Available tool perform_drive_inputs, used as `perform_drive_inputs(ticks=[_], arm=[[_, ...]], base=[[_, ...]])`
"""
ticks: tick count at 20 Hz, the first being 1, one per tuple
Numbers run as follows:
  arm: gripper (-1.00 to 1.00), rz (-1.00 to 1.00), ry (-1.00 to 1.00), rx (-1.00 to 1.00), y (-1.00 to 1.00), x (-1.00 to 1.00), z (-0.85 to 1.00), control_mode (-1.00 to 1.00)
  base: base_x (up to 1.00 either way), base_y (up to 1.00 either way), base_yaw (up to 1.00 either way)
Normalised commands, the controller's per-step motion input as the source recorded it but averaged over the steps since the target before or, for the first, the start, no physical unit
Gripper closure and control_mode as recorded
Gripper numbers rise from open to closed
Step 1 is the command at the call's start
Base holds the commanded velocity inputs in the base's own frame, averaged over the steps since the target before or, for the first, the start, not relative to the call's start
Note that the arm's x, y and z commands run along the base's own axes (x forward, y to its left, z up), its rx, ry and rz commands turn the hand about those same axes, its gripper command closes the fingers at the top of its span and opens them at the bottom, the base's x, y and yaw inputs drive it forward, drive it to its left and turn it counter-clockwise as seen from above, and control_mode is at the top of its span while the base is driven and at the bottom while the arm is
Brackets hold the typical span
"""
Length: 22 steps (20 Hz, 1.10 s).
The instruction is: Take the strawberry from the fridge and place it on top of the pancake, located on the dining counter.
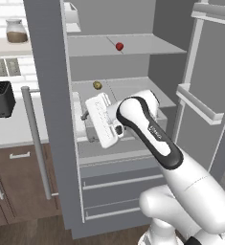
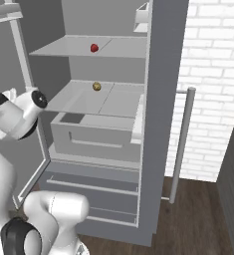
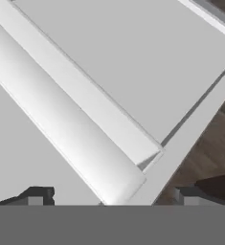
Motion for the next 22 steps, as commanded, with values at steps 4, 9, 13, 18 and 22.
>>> perform_drive_inputs(ticks=[4,9,13,18,22], arm=[[-1.00,0.00,0.00,-0.04,-0.74,-0.09,0.20,-1.00],[-1.00,0.06,-0.06,-0.31,-0.88,0.16,0.00,-1.00],[-1.00,0.23,-0.08,-0.53,-0.77,0.33,0.00,-1.00],[-1.00,0.41,-0.07,-0.64,-0.64,0.25,-0.15,-1.00],[-1.00,0.52,-0.16,-0.59,-0.67,0.04,-0.35,-1.00]], base=[[0.00,0.00,0.00],[0.00,0.00,0.00],[0.00,0.00,0.00],[0.00,0.00,0.00],[0.00,0.00,0.00]])
